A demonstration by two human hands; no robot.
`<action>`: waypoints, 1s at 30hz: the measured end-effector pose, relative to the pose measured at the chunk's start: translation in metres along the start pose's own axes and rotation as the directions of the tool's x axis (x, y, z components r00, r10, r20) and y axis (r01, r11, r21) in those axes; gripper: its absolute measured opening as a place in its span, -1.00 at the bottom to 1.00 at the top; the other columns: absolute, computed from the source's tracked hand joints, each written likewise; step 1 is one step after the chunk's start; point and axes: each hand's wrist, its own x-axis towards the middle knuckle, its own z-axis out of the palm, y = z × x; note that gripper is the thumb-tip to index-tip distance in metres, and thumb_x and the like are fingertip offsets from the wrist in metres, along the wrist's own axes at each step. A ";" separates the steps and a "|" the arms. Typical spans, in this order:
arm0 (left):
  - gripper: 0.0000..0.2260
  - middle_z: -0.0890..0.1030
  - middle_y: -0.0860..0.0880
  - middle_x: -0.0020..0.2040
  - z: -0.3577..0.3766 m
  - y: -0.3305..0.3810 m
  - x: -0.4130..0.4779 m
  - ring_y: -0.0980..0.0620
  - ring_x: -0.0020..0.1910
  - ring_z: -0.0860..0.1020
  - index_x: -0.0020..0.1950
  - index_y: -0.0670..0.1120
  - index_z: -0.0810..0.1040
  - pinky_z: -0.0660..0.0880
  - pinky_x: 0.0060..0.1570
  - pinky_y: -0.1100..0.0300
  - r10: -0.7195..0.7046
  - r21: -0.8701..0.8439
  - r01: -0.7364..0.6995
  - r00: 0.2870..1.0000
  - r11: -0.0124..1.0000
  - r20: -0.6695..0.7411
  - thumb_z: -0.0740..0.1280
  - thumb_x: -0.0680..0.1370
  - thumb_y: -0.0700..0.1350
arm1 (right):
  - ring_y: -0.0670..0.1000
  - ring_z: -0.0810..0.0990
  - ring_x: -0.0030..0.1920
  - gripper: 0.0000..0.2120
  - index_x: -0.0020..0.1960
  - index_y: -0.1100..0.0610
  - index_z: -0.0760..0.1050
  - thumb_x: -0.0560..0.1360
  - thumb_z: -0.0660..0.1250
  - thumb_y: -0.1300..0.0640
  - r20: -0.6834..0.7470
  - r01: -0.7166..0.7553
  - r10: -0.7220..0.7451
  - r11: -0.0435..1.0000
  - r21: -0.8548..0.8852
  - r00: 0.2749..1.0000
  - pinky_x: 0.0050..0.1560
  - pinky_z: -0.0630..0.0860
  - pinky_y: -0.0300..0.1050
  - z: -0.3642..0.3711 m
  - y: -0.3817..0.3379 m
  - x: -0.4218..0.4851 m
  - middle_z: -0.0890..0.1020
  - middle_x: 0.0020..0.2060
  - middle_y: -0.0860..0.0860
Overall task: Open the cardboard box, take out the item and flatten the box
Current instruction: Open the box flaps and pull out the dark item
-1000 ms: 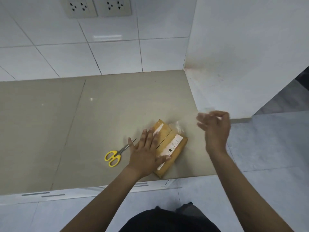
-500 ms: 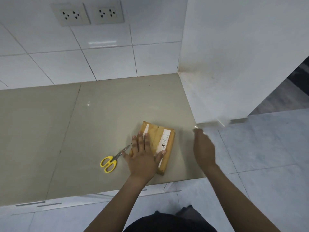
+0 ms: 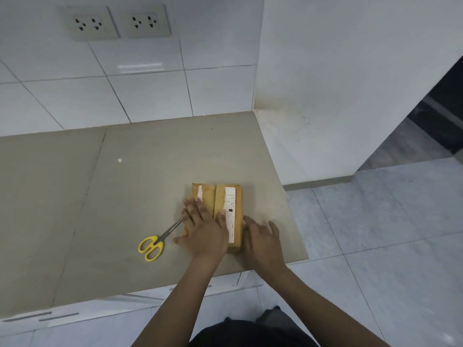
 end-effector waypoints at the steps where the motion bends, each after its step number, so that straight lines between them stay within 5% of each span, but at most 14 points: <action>1: -0.34 -0.16 -0.11 0.59 -0.004 0.002 0.002 -0.16 0.53 -0.01 0.55 -0.07 -0.15 0.21 0.25 -0.43 -0.026 -0.048 0.027 0.999 0.998 0.029 -0.04 0.58 0.24 | -0.04 0.62 0.03 -0.68 0.33 -0.02 0.34 0.60 0.12 -0.05 -0.066 -0.074 0.087 0.981 0.180 0.994 0.35 0.41 0.10 -0.006 -0.008 0.001 0.65 0.07 -0.06; 3: -0.32 -0.19 -0.12 0.59 -0.015 0.002 0.006 -0.22 0.51 0.02 0.55 -0.04 -0.17 0.18 0.29 -0.37 -0.053 -0.148 0.068 0.993 0.987 0.106 0.07 0.58 0.20 | -0.18 0.53 0.09 -0.68 0.35 -0.15 0.25 0.60 0.07 -0.08 -0.071 -0.155 0.220 0.849 0.505 0.973 0.24 0.49 -0.08 -0.016 -0.026 0.006 0.54 0.17 -0.21; 6: -0.32 -0.08 -0.24 0.58 -0.032 -0.003 0.012 -0.30 0.50 0.10 0.56 -0.06 -0.14 0.17 0.42 -0.23 -0.001 -0.345 0.066 0.983 0.936 0.185 0.19 0.57 0.00 | -0.22 0.40 0.22 -0.62 0.39 -0.22 0.16 0.59 0.08 -0.18 -0.001 -0.178 0.235 0.737 0.652 0.972 0.27 0.41 -0.15 -0.024 -0.049 0.022 0.38 0.25 -0.28; 11: -0.64 0.55 -0.07 0.29 -0.064 -0.023 0.007 -0.14 0.22 0.52 0.40 0.18 0.35 0.46 0.24 -0.16 0.085 -0.717 0.088 0.976 0.692 0.202 0.04 0.62 0.15 | 0.04 0.28 0.38 -0.21 0.46 -0.09 0.05 0.38 0.31 -0.34 0.111 -0.225 0.197 0.888 0.401 0.974 0.27 0.44 0.03 -0.034 -0.050 0.032 0.20 0.48 -0.06; 13: -0.69 0.63 -0.11 0.14 -0.073 -0.039 0.007 -0.15 0.09 0.58 0.23 0.08 0.51 0.53 0.13 -0.21 0.049 -0.776 0.168 0.968 0.608 0.247 0.06 0.62 0.05 | 0.07 0.27 0.39 -0.19 0.45 -0.06 0.06 0.37 0.39 -0.24 0.140 -0.194 0.152 0.911 0.363 0.978 0.25 0.46 0.00 -0.036 -0.043 0.031 0.16 0.48 -0.04; 16: -0.76 0.61 -0.22 0.12 -0.073 -0.063 0.015 -0.26 0.09 0.55 0.12 -0.03 0.54 0.50 0.14 -0.21 -0.005 -0.756 0.175 0.975 0.631 0.223 0.13 0.57 -0.16 | -0.17 0.49 0.16 -0.46 0.36 -0.12 0.20 0.46 0.35 0.01 0.085 -0.211 0.203 0.758 0.617 0.976 -0.02 0.47 -0.30 -0.046 -0.032 0.028 0.35 0.29 -0.14; 19: -0.45 0.45 -0.17 0.36 -0.065 -0.077 0.025 -0.25 0.28 0.43 0.51 -0.04 0.20 0.43 0.21 -0.06 0.002 -0.602 0.062 0.994 0.796 0.105 0.23 0.52 -0.23 | -0.30 0.51 -0.08 -0.58 0.37 -0.05 0.26 0.54 0.25 0.11 0.033 -0.316 0.413 0.641 0.700 0.910 -0.07 0.45 -0.23 -0.055 -0.011 0.028 0.46 0.29 -0.08; 22: -0.30 0.15 -0.11 0.56 -0.055 -0.081 0.030 -0.20 0.49 0.18 0.55 0.03 0.05 0.23 0.39 -0.14 0.104 -0.250 -0.104 0.994 0.963 -0.012 0.29 0.49 -0.19 | -0.07 0.53 -0.06 -0.51 0.37 0.10 0.31 0.47 0.33 0.23 -0.039 -0.373 0.432 0.817 0.441 0.901 -0.01 0.53 -0.01 -0.063 0.004 0.029 0.44 0.26 0.12; 25: -0.38 0.24 0.08 0.54 -0.047 -0.082 0.030 -0.04 0.54 0.11 0.50 0.17 0.17 0.11 0.42 -0.19 0.297 0.079 -0.294 0.954 0.952 -0.027 0.27 0.49 -0.12 | 0.11 0.54 -0.02 -0.58 0.21 0.07 0.48 0.38 0.42 0.26 -0.087 -0.208 0.214 0.975 0.077 0.973 -0.06 0.54 0.00 -0.063 -0.001 0.033 0.50 0.12 0.13; 28: -0.47 0.64 -0.13 0.16 -0.045 -0.081 0.030 -0.19 0.18 0.56 0.47 0.06 0.30 0.46 0.13 -0.04 0.383 -0.067 -0.389 0.920 0.919 -0.084 0.15 0.47 -0.06 | 0.10 0.51 -0.01 -0.71 0.20 0.01 0.51 0.48 0.31 0.08 0.060 -0.145 0.142 0.988 0.052 0.988 -0.05 0.55 0.00 -0.058 -0.017 0.039 0.47 0.08 0.05; 30: -0.55 0.63 -0.11 0.19 -0.044 -0.079 0.031 -0.20 0.13 0.57 0.47 0.08 0.29 0.48 0.04 0.06 0.315 -0.322 -0.317 0.947 0.892 -0.061 0.12 0.56 -0.07 | 0.12 0.42 0.11 -0.68 0.28 -0.03 0.46 0.56 0.17 -0.05 0.160 -0.171 0.161 0.984 0.048 0.974 0.05 0.51 0.03 -0.053 -0.023 0.041 0.42 0.16 0.05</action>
